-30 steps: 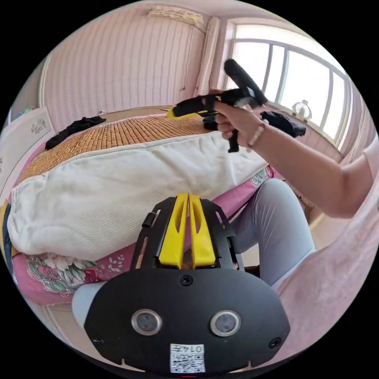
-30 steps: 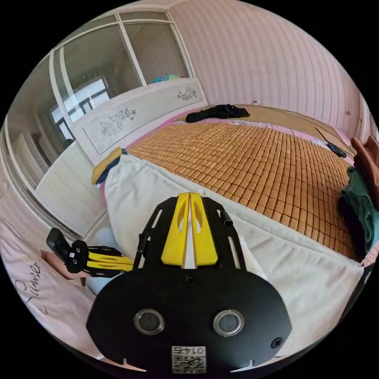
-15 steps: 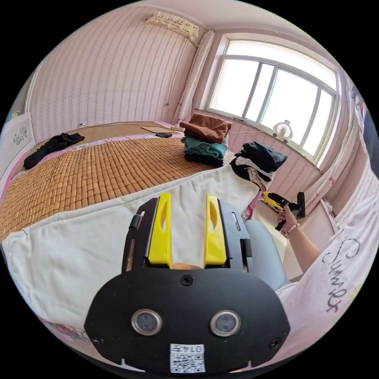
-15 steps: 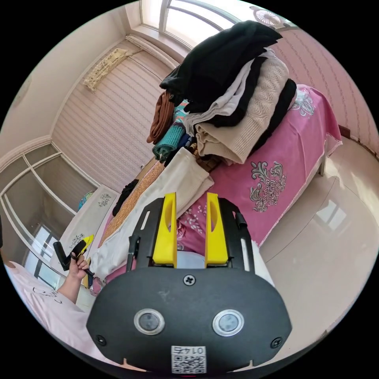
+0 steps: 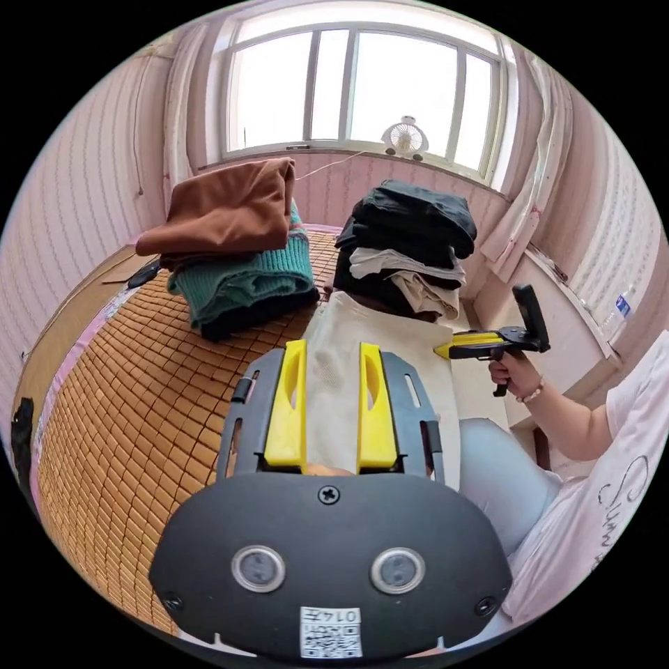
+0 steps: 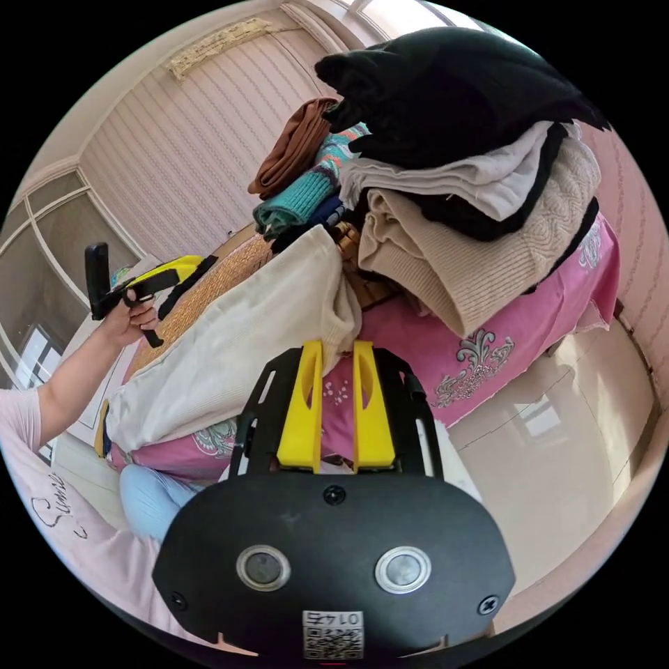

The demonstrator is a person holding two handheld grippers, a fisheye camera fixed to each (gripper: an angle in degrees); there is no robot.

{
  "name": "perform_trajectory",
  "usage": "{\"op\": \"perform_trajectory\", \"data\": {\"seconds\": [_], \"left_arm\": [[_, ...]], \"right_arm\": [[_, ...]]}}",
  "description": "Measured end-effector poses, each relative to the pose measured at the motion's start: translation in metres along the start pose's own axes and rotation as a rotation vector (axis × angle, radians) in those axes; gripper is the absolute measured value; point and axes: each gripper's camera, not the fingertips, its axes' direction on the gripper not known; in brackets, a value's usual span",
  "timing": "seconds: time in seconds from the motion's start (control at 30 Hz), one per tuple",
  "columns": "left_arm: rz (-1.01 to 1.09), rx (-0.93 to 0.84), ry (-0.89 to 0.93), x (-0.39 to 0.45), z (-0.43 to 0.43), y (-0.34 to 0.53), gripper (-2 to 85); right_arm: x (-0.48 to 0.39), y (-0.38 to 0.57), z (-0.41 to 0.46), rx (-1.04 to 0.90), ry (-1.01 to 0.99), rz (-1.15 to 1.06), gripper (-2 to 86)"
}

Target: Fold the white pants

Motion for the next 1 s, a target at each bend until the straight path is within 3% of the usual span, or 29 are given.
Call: {"op": "perform_trajectory", "data": {"seconds": [0.2,0.37,0.63,0.8,1.0], "left_arm": [[0.022,-0.423,0.026,-0.001,0.123,-0.054,15.6],[0.039,-0.449,0.036,0.004,0.121,-0.062,6.9],[0.007,-0.236,0.012,0.010,0.039,-0.067,5.3],[0.041,-0.084,-0.052,0.028,-0.015,-0.094,5.3],[-0.035,0.189,0.200,0.042,-0.075,-0.133,5.6]], "right_arm": [[-0.010,0.006,-0.007,-0.022,-0.027,-0.099,6.5],[-0.006,0.020,-0.011,0.020,-0.081,-0.071,6.2],[-0.019,0.041,-0.075,0.227,-0.170,-0.074,5.6],[-0.046,0.026,-0.130,0.356,-0.025,-0.201,5.5],[-0.084,0.022,-0.246,0.626,0.087,-0.290,5.5]]}}
